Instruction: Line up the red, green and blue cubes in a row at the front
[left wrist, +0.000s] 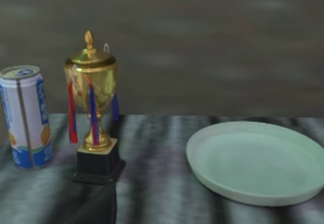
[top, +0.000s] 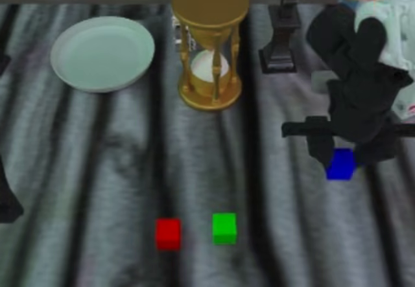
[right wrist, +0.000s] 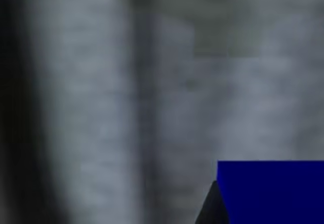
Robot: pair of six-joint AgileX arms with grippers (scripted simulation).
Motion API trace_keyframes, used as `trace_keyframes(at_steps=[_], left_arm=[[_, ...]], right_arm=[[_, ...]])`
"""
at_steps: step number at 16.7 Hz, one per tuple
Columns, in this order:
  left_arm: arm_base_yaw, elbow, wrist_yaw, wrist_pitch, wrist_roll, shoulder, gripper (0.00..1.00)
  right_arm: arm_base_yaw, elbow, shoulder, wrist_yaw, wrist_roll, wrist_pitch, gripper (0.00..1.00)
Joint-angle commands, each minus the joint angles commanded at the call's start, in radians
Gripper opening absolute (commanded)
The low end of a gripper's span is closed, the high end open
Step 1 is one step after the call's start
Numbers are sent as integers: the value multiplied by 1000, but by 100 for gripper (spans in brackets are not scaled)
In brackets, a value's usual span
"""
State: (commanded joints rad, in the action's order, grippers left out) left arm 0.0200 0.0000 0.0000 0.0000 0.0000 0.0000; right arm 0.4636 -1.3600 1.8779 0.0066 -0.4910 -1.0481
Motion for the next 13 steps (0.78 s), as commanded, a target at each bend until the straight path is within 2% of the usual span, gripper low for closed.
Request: trace_keyframes(at_steps=[3, 5, 13], left_arm=[[0, 0, 0, 0, 0, 0, 100], [0, 0, 0, 0, 0, 0, 100], [0, 0, 0, 0, 0, 0, 100]], right_arm=[[167, 49, -56, 1, -142, -4, 0], [230, 71, -86, 2, -204, -3, 0], [247, 105, -80, 2, -225, 41, 0]])
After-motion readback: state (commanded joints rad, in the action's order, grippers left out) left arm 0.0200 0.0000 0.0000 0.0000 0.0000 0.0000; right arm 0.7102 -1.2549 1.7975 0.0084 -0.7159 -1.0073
